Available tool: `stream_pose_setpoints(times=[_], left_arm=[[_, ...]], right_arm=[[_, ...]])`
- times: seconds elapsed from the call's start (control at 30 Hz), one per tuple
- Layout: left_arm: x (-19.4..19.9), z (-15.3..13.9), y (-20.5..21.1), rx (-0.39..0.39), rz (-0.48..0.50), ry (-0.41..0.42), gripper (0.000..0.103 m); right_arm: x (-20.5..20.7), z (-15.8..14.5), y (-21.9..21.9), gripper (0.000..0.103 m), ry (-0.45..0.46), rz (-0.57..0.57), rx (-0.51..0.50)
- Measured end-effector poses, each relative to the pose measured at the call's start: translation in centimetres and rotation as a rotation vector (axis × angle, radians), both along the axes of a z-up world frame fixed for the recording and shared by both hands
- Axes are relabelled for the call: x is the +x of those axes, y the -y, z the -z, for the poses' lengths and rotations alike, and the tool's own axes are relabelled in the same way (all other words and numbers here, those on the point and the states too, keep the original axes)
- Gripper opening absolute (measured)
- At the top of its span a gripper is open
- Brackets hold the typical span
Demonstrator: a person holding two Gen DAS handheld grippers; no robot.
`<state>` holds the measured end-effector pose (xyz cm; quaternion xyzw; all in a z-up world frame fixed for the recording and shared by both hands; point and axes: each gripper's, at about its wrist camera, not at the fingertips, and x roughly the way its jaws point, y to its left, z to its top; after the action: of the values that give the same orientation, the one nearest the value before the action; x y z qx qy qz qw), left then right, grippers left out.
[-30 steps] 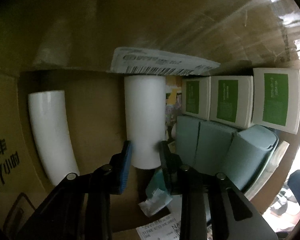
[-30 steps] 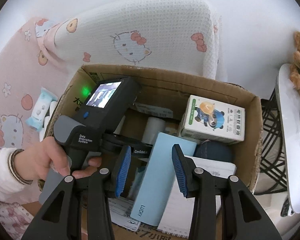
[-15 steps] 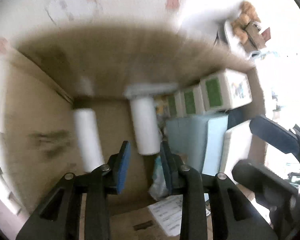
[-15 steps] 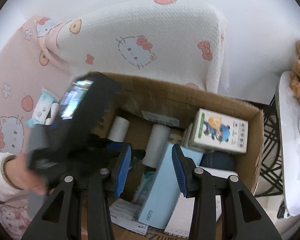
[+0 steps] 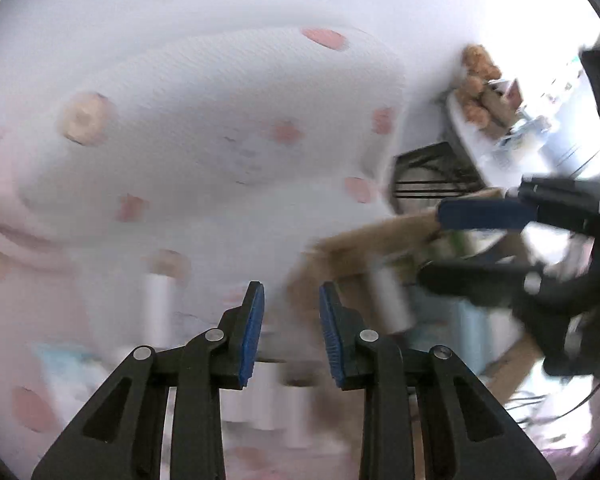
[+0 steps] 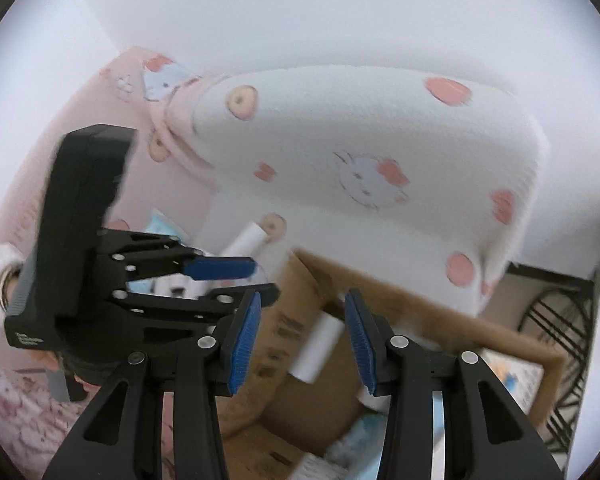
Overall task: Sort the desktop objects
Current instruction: 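Move the right gripper back over the pile of white tubes, then lower the right gripper onto a white tube and close on it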
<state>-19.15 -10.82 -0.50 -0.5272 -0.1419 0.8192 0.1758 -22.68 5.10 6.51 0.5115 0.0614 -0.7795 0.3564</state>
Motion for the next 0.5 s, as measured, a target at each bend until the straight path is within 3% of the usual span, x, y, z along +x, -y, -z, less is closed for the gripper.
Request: stream_pose_setpoints(times=[0.13, 0.23, 0.33, 0.37, 0.43, 0.5], left_arm=[[0.1, 0.9, 4.0, -0.075, -0.017, -0.028, 0.032], [0.7, 2.5, 6.4, -0.105, -0.068, -0.136, 0.032], [2.0, 5.6, 8.4, -0.068, -0.112, -0.171, 0.037], [2.1, 6.3, 8.3, -0.062, -0.122, -0.153, 0.042], [1.1, 9.2, 8.2, -0.025, -0.085, 0.006, 0.044], [0.3, 10.7, 8.4, 0.053, -0.084, 0.105, 0.044]], right_arm=[[-2.1, -0.4, 3.5, 0.040, 0.018, -0.055, 0.047], [-3.4, -0.1, 5.6, 0.040, 0.077, -0.037, 0.033], [-3.7, 1.5, 7.4, 0.040, 0.142, -0.018, -0.029], [-3.6, 2.2, 8.0, 0.040, 0.142, -0.013, -0.050], [-3.5, 3.9, 9.4, 0.040, 0.160, -0.004, -0.089], [-3.8, 6.0, 10.8, 0.040, 0.241, 0.007, -0.164]])
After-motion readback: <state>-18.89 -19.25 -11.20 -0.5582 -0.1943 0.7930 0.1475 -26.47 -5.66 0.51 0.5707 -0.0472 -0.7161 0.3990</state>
